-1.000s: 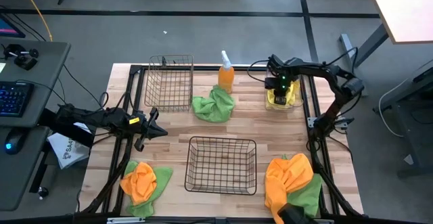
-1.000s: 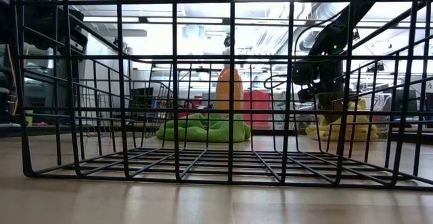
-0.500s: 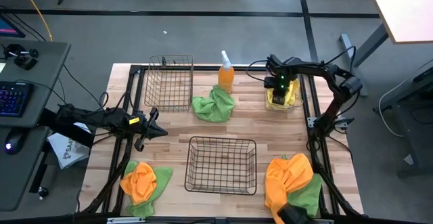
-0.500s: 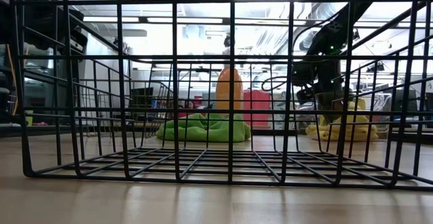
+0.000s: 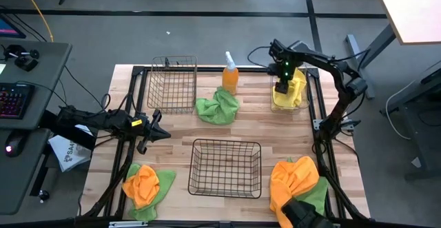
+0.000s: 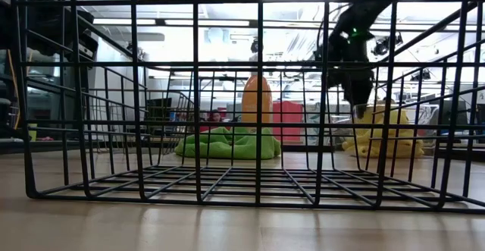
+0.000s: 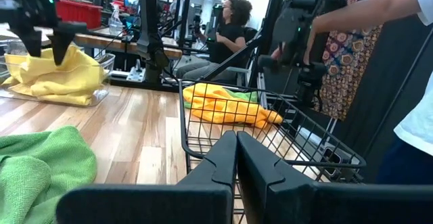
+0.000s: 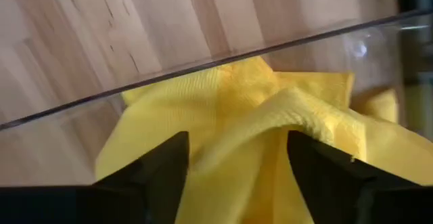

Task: Sort microfiber towel by color & place in baskets
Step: Put the yellow microfiber towel into the transparent bin, then put the right orange microfiber towel into the black wire basket

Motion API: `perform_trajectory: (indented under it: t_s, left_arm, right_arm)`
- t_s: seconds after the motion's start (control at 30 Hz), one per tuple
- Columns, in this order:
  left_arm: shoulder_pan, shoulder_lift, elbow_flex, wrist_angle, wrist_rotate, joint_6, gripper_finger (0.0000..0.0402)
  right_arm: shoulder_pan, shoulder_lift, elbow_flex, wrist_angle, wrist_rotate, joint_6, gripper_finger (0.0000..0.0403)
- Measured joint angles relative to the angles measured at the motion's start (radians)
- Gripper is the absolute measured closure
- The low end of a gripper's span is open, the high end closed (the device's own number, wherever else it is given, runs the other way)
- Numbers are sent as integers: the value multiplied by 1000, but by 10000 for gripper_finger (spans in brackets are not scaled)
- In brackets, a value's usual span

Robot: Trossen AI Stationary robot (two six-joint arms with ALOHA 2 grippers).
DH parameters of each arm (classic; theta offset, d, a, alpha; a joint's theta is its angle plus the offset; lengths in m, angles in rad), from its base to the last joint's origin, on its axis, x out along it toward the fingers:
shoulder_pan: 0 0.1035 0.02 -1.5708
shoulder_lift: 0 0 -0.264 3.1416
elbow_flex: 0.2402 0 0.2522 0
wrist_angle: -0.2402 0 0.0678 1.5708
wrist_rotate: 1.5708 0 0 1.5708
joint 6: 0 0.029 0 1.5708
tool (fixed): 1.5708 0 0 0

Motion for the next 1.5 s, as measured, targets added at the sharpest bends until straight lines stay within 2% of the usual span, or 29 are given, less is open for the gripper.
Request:
perform_trajectory:
  t_s: [0.17, 0.33, 0.43, 0.6, 0.7, 0.87, 0.93, 1.03, 1.17, 1.27, 1.5]
  left_arm:
    - [0, 0, 0, 0, 0, 0, 401]
    - [0, 0, 0, 0, 0, 0, 401]
    - [0, 0, 0, 0, 0, 0, 401]
    - [0, 0, 0, 0, 0, 0, 401]
    - [0, 0, 0, 0, 0, 0, 401]
    - [0, 0, 0, 0, 0, 0, 401]
    - [0, 0, 0, 0, 0, 0, 401]
    - [0, 0, 0, 0, 0, 0, 401]
    - [0, 0, 0, 0, 0, 0, 401]
    - [0, 0, 0, 3, 0, 0, 401]
    - [0, 0, 0, 2, 0, 0, 401]
  right_arm:
    - [0, -2, 125, -104, -14, 18, 119]
    - [0, -2, 234, -155, -117, 105, 114]
    - [4, -3, 271, -155, -271, 231, 114]
    - [74, -3, 252, -161, -668, 370, 114]
    - [193, -3, 223, -183, -769, 385, 114]
    - [496, -3, 193, -244, -765, 392, 114]
    - [619, -3, 191, -311, -721, 402, 114]
    - [790, -10, 182, -374, -597, 430, 114]
    - [961, -92, 115, -344, -429, 591, 114]
    - [1049, -174, 30, -329, -321, 768, 114]
    - [1213, -452, -326, -13, -290, 1308, 114]
